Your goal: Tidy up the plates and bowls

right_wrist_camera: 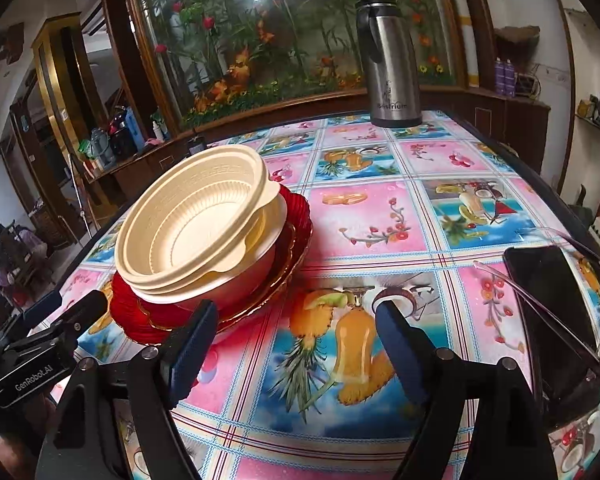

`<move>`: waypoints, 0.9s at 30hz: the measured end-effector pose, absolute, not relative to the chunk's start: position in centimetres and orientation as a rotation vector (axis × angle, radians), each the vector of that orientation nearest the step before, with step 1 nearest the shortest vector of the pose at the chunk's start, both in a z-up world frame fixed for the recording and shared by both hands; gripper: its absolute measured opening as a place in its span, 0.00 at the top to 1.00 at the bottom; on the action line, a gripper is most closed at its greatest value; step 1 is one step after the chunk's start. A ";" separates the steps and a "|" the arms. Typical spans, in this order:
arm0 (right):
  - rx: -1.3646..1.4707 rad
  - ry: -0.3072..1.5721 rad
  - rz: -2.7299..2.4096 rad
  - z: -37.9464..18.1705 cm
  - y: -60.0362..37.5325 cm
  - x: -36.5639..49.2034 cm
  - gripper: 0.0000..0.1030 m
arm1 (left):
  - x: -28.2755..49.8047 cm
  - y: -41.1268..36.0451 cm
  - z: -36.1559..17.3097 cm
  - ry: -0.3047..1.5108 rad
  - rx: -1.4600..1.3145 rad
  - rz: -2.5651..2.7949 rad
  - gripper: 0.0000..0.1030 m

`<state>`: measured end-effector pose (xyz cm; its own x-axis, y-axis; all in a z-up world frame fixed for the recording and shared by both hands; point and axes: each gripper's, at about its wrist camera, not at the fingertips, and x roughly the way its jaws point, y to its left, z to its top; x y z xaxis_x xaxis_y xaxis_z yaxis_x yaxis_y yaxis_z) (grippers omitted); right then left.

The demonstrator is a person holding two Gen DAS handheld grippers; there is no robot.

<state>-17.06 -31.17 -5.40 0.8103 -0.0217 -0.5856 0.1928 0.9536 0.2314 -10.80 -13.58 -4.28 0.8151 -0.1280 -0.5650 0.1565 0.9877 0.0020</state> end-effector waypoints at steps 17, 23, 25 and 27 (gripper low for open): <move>0.296 0.580 -0.136 -5.1 -30.8 -17.7 0.15 | -11.7 -15.2 -4.5 0.546 0.148 -0.107 0.00; 0.310 0.579 -0.125 -5.2 -31.0 -17.7 0.15 | -12.1 -15.5 -4.4 0.525 0.169 -0.099 0.00; 0.315 0.578 -0.118 -5.2 -31.1 -17.8 0.15 | -12.1 -15.5 -4.4 0.524 0.170 -0.096 0.00; 0.316 0.580 -0.114 -5.2 -31.0 -17.7 0.15 | -12.1 -15.5 -4.4 0.529 0.168 -0.097 0.00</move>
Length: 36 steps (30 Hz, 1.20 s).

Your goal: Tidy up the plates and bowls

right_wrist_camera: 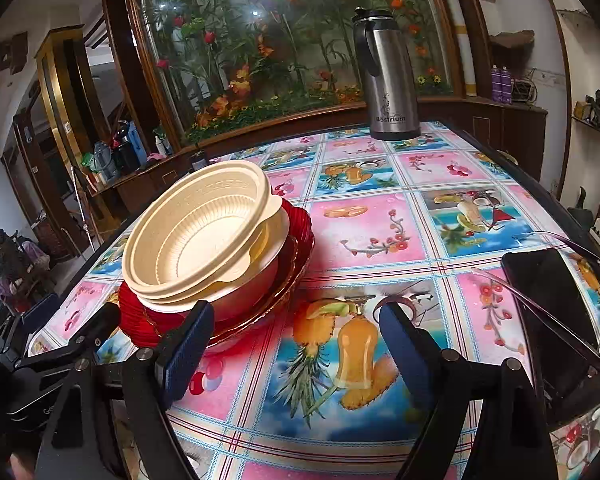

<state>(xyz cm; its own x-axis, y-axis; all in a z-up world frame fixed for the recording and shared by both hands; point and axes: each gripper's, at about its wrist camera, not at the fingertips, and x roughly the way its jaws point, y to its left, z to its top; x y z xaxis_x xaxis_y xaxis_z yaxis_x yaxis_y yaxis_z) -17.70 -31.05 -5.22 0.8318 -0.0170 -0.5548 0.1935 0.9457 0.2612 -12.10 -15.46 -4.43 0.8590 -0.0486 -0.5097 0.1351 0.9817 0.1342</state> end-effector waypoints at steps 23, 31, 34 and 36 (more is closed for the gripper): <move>0.325 0.562 -0.074 -5.1 -30.8 -18.0 0.15 | -11.4 -15.5 -4.7 0.576 0.178 -0.071 0.00; 0.325 0.565 -0.068 -5.1 -30.9 -18.2 0.15 | -11.4 -15.4 -4.8 0.575 0.176 -0.071 0.00; 0.324 0.569 -0.068 -5.1 -30.9 -18.1 0.15 | -11.4 -15.4 -4.8 0.575 0.175 -0.073 0.00; 0.324 0.567 -0.068 -5.0 -30.9 -18.1 0.15 | -11.4 -15.4 -4.7 0.574 0.174 -0.071 0.00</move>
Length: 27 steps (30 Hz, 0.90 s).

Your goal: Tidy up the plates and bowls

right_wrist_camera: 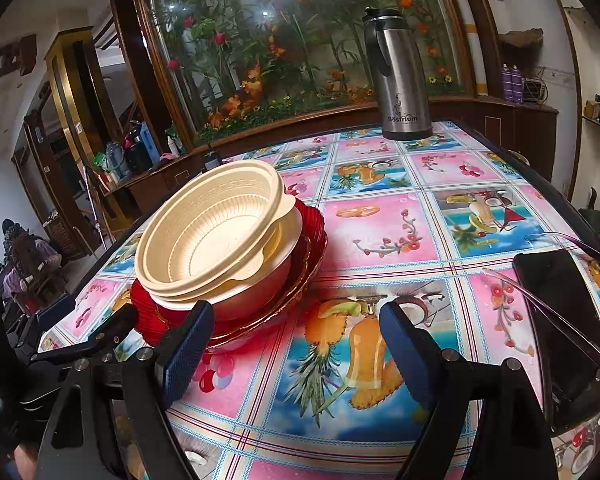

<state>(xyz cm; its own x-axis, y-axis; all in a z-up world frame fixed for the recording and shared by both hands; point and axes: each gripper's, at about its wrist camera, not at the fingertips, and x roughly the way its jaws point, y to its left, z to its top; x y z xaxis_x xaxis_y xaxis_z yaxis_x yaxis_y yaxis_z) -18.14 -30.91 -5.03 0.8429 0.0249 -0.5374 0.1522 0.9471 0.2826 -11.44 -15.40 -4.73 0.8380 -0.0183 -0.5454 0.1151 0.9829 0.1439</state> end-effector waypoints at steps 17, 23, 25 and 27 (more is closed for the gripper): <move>0.323 0.569 -0.070 -5.1 -30.9 -18.1 0.15 | -11.5 -15.3 -4.7 0.577 0.175 -0.074 0.00; 0.328 0.572 -0.066 -5.2 -31.0 -18.0 0.15 | -11.2 -15.7 -5.0 0.618 0.174 -0.113 0.00; 0.328 0.575 -0.066 -5.3 -31.0 -18.0 0.15 | -11.4 -15.3 -5.1 0.635 0.156 -0.128 0.00; 0.331 0.575 -0.070 -5.3 -31.1 -18.0 0.15 | -12.0 -14.5 -5.2 0.652 0.113 -0.163 0.00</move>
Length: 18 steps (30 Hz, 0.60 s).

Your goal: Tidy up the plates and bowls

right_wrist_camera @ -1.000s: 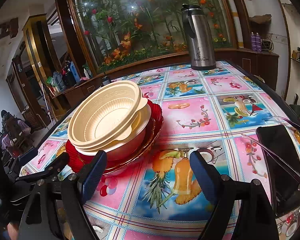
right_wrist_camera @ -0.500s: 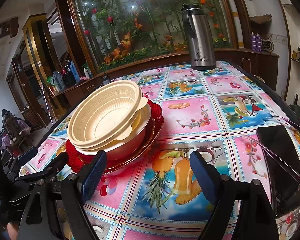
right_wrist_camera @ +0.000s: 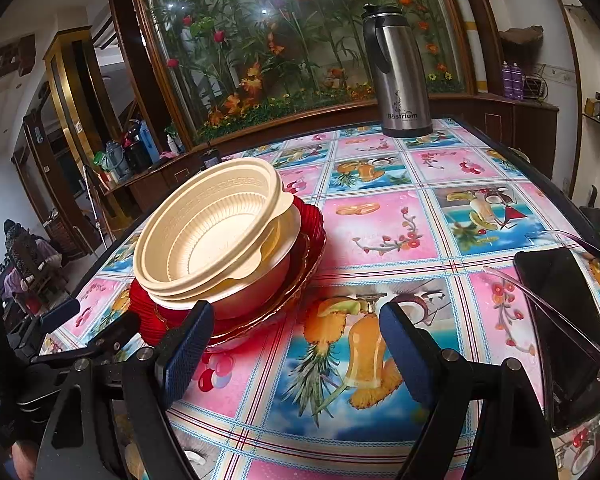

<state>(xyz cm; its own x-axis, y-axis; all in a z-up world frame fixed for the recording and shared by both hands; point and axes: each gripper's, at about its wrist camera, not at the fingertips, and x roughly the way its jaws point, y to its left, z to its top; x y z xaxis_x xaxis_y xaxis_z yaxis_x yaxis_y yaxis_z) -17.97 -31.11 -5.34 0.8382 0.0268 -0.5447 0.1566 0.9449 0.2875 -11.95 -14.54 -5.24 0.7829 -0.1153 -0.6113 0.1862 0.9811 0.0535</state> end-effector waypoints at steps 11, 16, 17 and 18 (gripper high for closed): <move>0.342 0.634 -0.074 -5.8 -31.5 -17.0 0.15 | -12.9 -10.6 -4.9 0.730 0.047 -0.277 0.00; 0.360 0.631 -0.080 -5.9 -31.8 -17.0 0.15 | -13.8 -9.7 -4.0 0.736 0.046 -0.296 0.00; 0.357 0.628 -0.079 -5.8 -31.7 -17.0 0.15 | -14.0 -9.6 -3.8 0.733 0.050 -0.297 0.00; 0.356 0.628 -0.075 -5.8 -31.6 -17.0 0.15 | -14.1 -9.6 -3.8 0.730 0.050 -0.294 0.00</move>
<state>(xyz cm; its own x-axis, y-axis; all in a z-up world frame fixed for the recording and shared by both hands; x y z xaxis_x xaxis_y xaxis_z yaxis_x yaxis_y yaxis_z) -17.04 -31.64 -5.81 0.8087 0.0384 -0.5869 0.1752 0.9368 0.3028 -14.09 -9.58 -3.77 0.7061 -0.2475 -0.6634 0.2821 0.9577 -0.0570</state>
